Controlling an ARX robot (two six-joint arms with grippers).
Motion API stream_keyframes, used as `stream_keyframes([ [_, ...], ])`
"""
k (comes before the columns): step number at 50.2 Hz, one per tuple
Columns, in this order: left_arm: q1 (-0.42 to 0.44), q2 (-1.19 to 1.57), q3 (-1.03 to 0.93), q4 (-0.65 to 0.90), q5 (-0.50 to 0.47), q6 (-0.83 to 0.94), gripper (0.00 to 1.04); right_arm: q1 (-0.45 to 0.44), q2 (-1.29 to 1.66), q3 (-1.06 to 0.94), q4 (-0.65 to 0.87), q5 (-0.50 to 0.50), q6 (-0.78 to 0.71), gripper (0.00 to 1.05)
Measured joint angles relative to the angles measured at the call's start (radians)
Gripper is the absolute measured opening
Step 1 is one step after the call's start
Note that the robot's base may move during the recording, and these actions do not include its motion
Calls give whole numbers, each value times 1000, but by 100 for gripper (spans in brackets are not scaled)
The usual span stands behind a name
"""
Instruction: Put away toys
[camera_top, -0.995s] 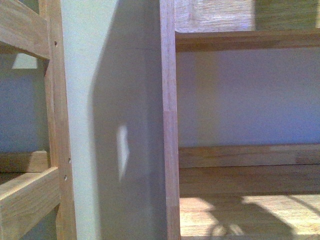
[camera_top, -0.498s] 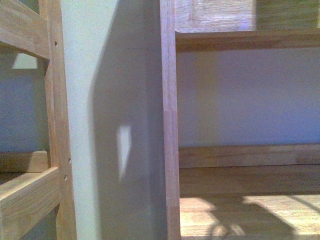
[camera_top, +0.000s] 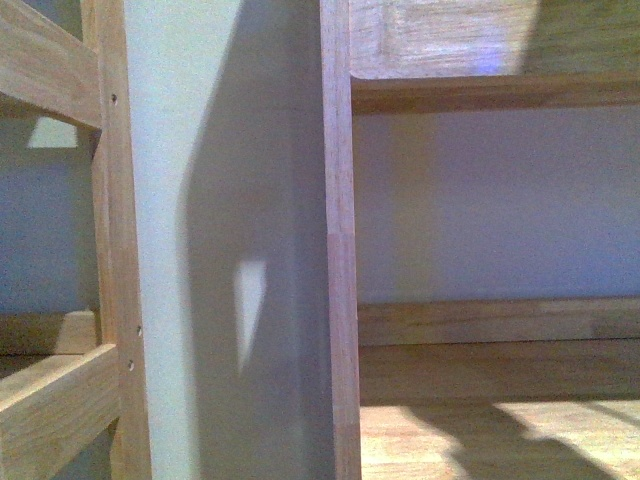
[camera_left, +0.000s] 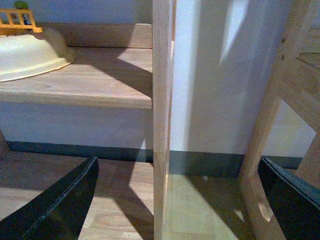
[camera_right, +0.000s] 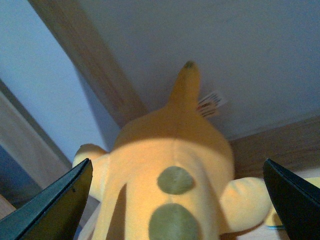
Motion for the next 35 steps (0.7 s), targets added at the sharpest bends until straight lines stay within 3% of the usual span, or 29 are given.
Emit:
stream_keyframes([
  [7,0,0,0,0,0,0,99,-22,-129,-131,54,51,-79,104],
  [17,0,0,0,0,0,0,99,-19,-396,-470,251,93,-199,104],
  [28,0,0,0,0,0,0,99,-21,-681,-816,383,87,-287,104],
  [35,0,0,0,0,0,0,99,-26,-864,-1026,385,59,-324,104],
])
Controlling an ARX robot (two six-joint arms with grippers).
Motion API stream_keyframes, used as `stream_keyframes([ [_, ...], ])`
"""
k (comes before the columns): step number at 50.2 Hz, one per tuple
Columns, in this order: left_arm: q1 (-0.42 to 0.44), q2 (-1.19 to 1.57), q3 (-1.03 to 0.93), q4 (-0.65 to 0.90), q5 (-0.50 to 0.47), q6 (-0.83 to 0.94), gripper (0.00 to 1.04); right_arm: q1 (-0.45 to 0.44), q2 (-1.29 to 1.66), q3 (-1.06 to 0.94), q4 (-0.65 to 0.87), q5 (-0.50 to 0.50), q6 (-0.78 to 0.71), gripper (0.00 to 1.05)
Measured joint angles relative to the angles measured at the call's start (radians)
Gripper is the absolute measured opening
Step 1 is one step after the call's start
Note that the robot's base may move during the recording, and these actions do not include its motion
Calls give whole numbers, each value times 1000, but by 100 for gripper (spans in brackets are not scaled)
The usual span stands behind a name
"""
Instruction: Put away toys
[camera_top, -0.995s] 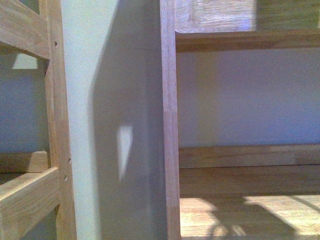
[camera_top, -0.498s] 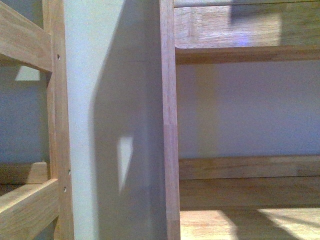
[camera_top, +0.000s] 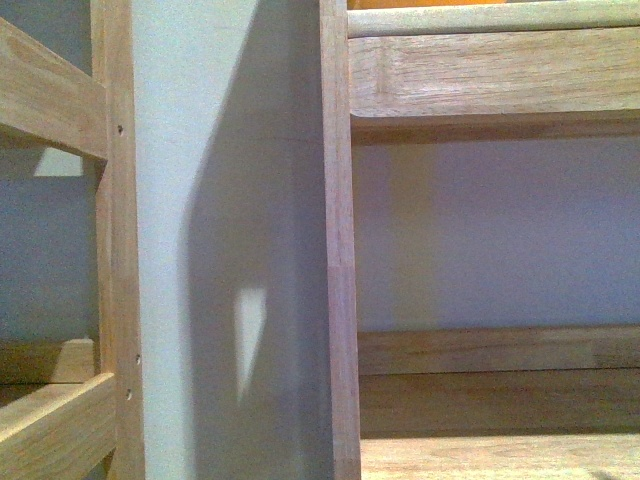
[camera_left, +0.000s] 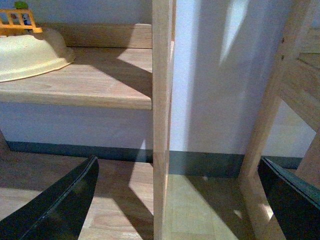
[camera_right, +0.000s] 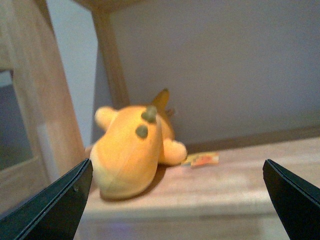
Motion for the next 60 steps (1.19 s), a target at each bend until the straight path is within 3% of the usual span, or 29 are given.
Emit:
stream_keyframes([
  [6,0,0,0,0,0,0,99,-39,-186,-216,-27,-52,-17,104],
  [18,0,0,0,0,0,0,99,-75,-382,-522,16,-44,-93,104],
  [23,0,0,0,0,0,0,99,-105,-394,-534,-219,-16,-163,90],
  [26,0,0,0,0,-1,0,99,-108,-417,-578,-269,-12,-183,81],
  [46,0,0,0,0,0,0,99,-109,-583,-872,-169,-14,-217,17],
  [60,0,0,0,0,0,0,99,-110,-660,-994,-122,-14,-219,18],
])
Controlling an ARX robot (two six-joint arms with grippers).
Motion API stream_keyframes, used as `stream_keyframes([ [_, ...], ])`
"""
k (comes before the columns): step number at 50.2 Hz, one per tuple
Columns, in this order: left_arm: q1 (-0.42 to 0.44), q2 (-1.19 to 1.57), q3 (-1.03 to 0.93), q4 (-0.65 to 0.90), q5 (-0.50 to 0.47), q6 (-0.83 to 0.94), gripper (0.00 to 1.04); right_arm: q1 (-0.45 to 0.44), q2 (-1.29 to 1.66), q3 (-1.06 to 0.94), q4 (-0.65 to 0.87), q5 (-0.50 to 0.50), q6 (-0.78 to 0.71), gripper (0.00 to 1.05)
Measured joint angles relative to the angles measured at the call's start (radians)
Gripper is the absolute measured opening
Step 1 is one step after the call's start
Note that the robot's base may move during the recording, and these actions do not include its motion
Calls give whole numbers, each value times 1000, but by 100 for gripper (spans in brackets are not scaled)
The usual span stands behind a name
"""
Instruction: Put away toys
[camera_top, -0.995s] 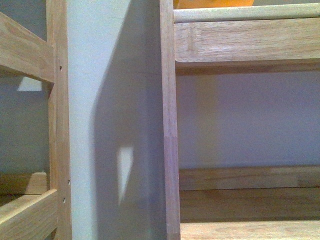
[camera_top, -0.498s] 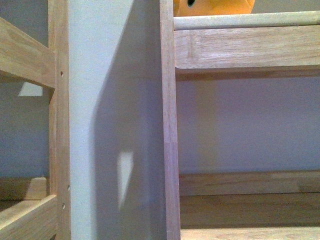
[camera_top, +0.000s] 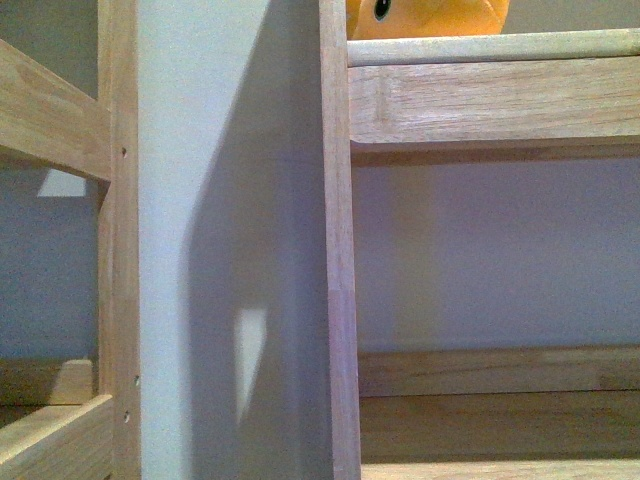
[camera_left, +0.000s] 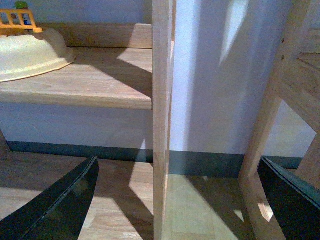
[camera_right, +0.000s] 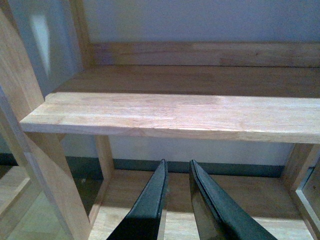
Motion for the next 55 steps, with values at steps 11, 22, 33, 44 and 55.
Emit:
stream_keyframes([
  [11,0,0,0,0,0,0,99,0,-34,-49,15,0,0,18],
  [22,0,0,0,0,0,0,99,0,-64,-90,25,0,0,18],
  [33,0,0,0,0,0,0,99,0,-84,-111,29,0,0,18],
  [44,0,0,0,0,0,0,99,0,-127,-157,36,0,0,18],
  [55,0,0,0,0,0,0,99,0,-136,-161,37,0,0,18],
])
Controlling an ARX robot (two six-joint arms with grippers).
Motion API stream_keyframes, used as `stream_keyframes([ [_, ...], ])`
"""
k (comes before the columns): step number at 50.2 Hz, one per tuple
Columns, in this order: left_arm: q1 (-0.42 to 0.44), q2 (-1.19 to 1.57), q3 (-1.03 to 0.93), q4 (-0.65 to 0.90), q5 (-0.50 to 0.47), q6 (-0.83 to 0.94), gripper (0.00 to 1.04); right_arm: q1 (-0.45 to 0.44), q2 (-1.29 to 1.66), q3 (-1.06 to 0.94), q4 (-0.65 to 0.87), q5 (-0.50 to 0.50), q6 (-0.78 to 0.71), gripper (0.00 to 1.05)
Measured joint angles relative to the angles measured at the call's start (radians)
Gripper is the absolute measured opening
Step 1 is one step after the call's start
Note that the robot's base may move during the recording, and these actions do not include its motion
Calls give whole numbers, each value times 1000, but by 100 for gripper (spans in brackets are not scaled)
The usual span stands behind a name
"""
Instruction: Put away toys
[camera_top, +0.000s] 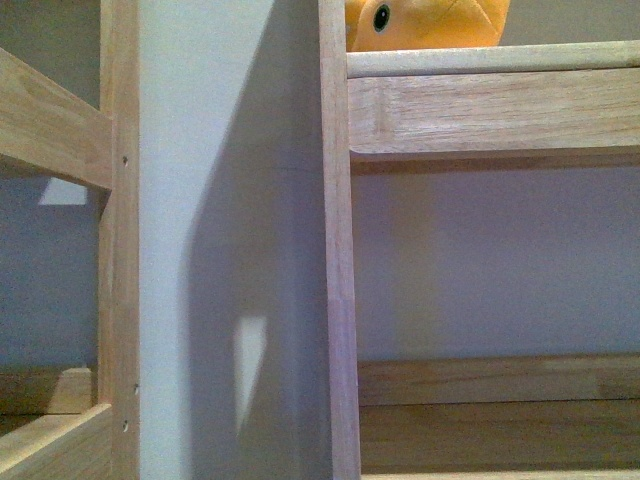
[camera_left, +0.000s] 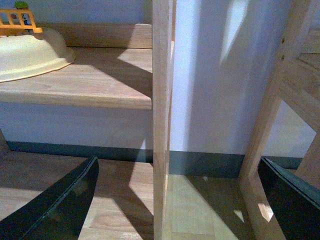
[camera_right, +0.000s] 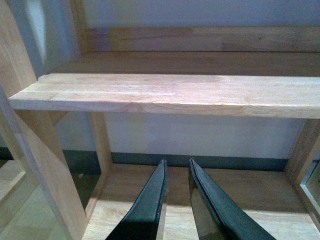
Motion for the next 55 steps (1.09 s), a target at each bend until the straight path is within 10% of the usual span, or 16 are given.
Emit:
stream_keyframes([
  [36,0,0,0,0,0,0,99,0,0,0,0,0,0,18],
  [55,0,0,0,0,0,0,99,0,0,0,0,0,-1,91],
])
